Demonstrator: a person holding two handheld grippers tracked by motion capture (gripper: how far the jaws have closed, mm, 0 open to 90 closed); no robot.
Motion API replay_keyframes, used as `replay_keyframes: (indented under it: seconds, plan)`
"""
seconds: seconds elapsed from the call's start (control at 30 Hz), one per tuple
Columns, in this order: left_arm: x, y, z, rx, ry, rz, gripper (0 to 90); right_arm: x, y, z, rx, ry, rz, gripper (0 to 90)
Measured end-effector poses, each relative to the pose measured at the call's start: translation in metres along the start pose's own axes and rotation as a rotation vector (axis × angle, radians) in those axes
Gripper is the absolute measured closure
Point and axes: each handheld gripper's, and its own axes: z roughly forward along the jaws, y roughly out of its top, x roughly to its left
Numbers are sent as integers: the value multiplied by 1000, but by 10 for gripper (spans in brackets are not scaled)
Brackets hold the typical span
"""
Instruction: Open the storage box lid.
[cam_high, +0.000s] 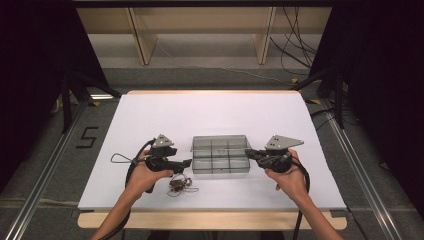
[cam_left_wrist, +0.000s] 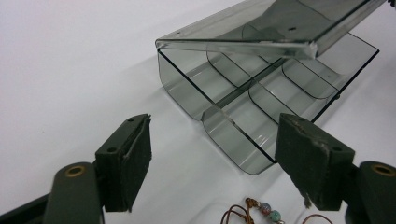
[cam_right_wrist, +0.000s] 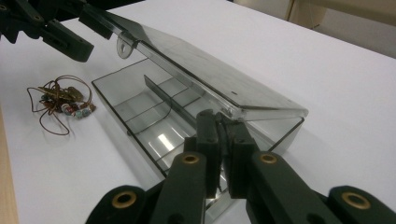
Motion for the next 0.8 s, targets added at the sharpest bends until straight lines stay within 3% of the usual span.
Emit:
replay_keyframes:
  seconds: [0.03,0.1,0.13,0.23,0.27,0.37,0.63,0.73,0.77,0.8]
  plan:
    - [0,0,0,-1,1,1,268,-2,1,0,-4,1,-16,874]
    - [0,0,1,-1,-6,4,268,-1,3,0,5,3,4,874]
    - [0,0,1,-1,-7,5,268,-4,3,2,-16,3,-19,875]
    - [0,0,0,1,-3,6,268,-6,5,2,-12,-3,-25,874]
    - [0,0,0,0,-2,1,268,-4,5,2,-3,2,8,874]
    - [0,0,1,-2,2,0,268,-7,7,3,-9,5,-11,874]
    - [-1,1,3,-13,17,-9,269,-8,14,7,-23,4,8,874]
    - [0,2,2,-13,14,8,269,-11,15,6,-17,8,-14,874]
    - [-1,3,2,-24,14,-9,269,-11,16,6,-15,13,1,874]
    - [-1,4,2,-24,16,-6,269,-13,17,7,-26,5,-19,874]
